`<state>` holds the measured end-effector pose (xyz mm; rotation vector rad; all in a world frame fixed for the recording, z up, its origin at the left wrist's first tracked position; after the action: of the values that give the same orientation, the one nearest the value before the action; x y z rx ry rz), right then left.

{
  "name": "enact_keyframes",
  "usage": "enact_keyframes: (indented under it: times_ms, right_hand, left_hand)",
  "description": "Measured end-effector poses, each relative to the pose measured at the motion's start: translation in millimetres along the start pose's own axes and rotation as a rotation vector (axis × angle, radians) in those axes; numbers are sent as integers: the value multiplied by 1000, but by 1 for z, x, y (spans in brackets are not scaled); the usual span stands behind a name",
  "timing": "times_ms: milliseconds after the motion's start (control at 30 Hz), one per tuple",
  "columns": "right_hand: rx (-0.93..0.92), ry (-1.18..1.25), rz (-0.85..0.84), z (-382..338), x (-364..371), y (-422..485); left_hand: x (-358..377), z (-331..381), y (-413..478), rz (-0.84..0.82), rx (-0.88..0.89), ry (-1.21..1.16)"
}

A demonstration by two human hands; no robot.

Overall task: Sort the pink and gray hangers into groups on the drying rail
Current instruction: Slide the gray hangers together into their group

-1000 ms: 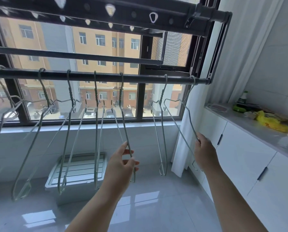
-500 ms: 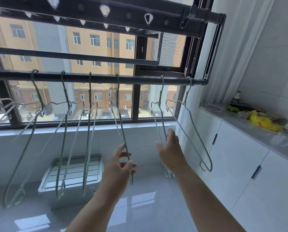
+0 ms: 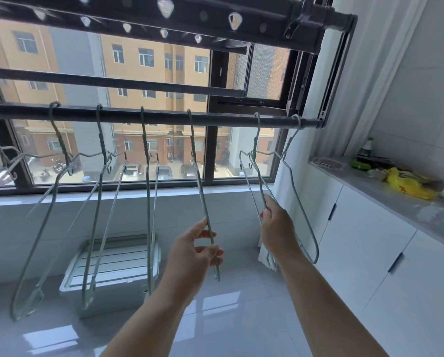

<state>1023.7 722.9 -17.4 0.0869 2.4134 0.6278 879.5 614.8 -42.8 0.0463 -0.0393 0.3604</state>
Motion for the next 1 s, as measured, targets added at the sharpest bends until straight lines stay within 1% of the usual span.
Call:
enact_keyframes:
  times_ms: [467,900,1000]
  right_hand:
    - [-6,13,-52,3,1,2]
    - [-9,-10,-47,7,2,8]
    - [12,-38,-93,8,2,8]
  left_hand:
    - [16,-1,10,-59,-12,35]
    - [24,4,13,-55,-33,28]
    - [27,3,13,-62,-35,35]
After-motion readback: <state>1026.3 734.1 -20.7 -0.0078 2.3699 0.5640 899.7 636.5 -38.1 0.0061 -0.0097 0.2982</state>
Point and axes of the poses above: each hand's wrist, its own y-axis towards the middle knuckle, its own x-axis out of the palm, z = x × y, the point moved 4 cm from there along y, towards the middle knuckle, and after that the axes turned 3 degrees about -x, right-handed, at the moved point
